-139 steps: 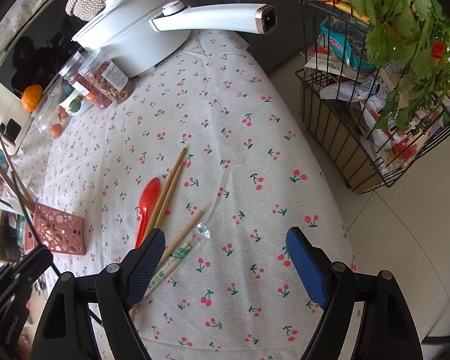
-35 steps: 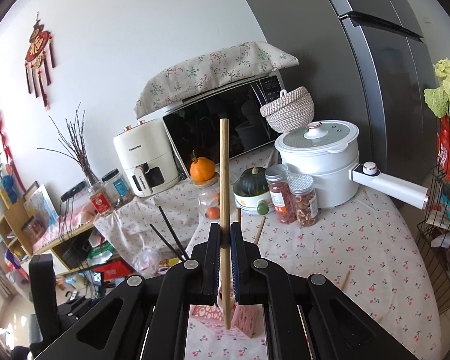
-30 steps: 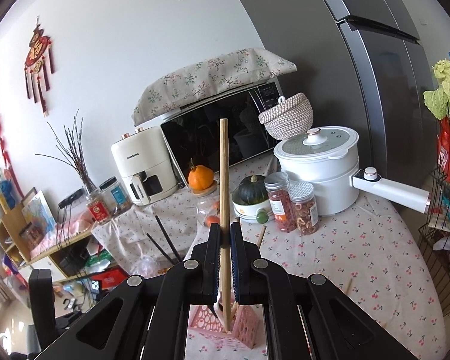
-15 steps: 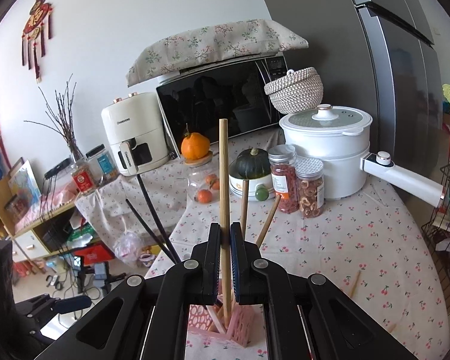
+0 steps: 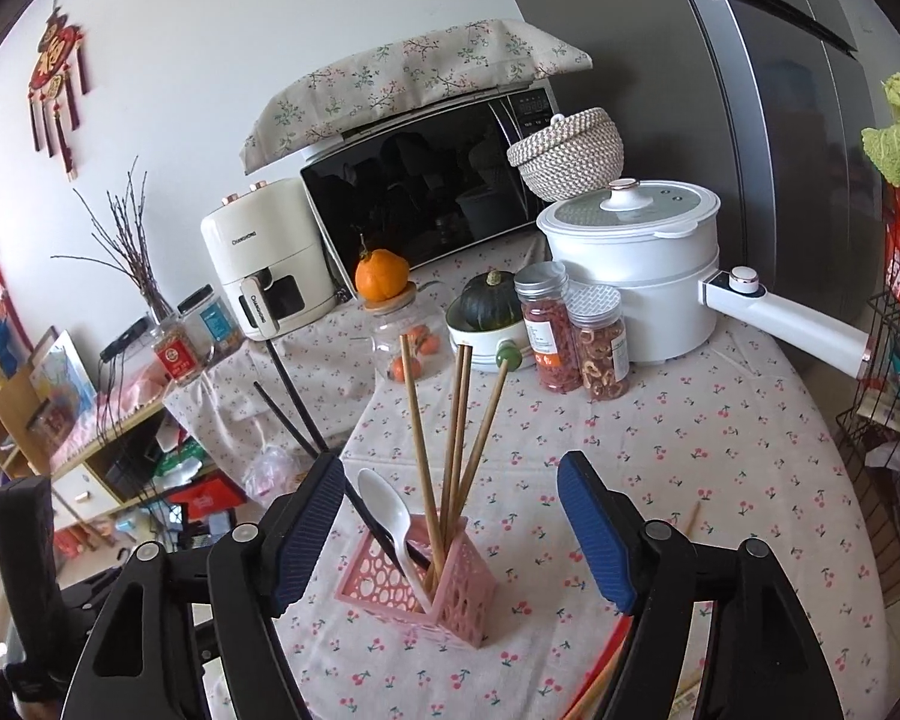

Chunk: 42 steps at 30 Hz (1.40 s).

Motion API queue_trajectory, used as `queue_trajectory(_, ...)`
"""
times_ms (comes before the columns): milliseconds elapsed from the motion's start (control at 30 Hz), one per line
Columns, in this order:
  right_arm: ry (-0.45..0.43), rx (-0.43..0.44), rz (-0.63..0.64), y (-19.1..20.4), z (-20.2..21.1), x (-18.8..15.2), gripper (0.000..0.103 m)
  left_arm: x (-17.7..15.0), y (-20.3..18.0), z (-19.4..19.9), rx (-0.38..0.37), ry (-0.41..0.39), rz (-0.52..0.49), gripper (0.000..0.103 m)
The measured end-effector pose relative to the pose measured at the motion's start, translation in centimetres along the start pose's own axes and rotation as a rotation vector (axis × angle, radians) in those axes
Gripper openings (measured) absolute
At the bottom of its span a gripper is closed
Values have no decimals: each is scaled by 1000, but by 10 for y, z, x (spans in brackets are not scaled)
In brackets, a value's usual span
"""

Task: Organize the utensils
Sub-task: 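Move the left tool back to the pile above a wooden chopstick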

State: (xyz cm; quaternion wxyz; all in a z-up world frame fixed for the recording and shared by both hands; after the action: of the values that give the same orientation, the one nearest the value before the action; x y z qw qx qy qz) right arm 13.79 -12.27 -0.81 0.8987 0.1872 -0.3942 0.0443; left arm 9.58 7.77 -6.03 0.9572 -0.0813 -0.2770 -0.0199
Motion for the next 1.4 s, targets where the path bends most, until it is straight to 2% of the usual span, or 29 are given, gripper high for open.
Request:
queue_trajectory(100, 34, -38, 17, -10, 7, -6, 86, -1, -6, 0, 2, -3, -14, 98)
queue_trajectory(500, 237, -172, 32, -60, 13, -44, 86, -6, -49, -9, -14, 16, -86, 98)
queue_trajectory(667, 294, -245, -4, -90, 19, -56, 86, -11, -76, -16, -19, 37, -141, 98)
queue_trajectory(800, 304, -290, -63, -118, 32, -62, 86, -16, -99, -25, -17, 56, -208, 98)
queue_trajectory(1000, 340, -344, -152, -156, 46, -68, 86, -17, -133, -53, -18, 148, -280, 98)
queue_trajectory(1200, 361, -373, -221, -183, 50, -69, 86, -11, -167, -81, -81, 229, -282, 97)
queue_trajectory(1267, 372, -374, -253, -191, 50, -70, 86, -6, -177, -93, -112, 267, -268, 86)
queue_trajectory(1333, 383, -370, -281, -197, 49, -71, 86, 0, -186, -108, -139, 310, -250, 66)
queue_trajectory(1400, 396, -364, -296, -202, 47, -72, 86, 5, -194, -122, -136, 334, -236, 58)
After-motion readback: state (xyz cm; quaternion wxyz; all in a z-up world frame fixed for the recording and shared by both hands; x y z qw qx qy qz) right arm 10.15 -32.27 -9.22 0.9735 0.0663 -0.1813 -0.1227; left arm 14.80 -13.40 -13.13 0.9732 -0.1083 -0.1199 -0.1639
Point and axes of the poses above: each gripper's, at about its wrist camera, not at the fingertips, and z roughly against the way its jaws point, y to its left, x to its top, the point moved 2 cm from there along -z, roughly the way its jaws point, and after that the axes turned 6 degrees about y, right-handed, at the moved point
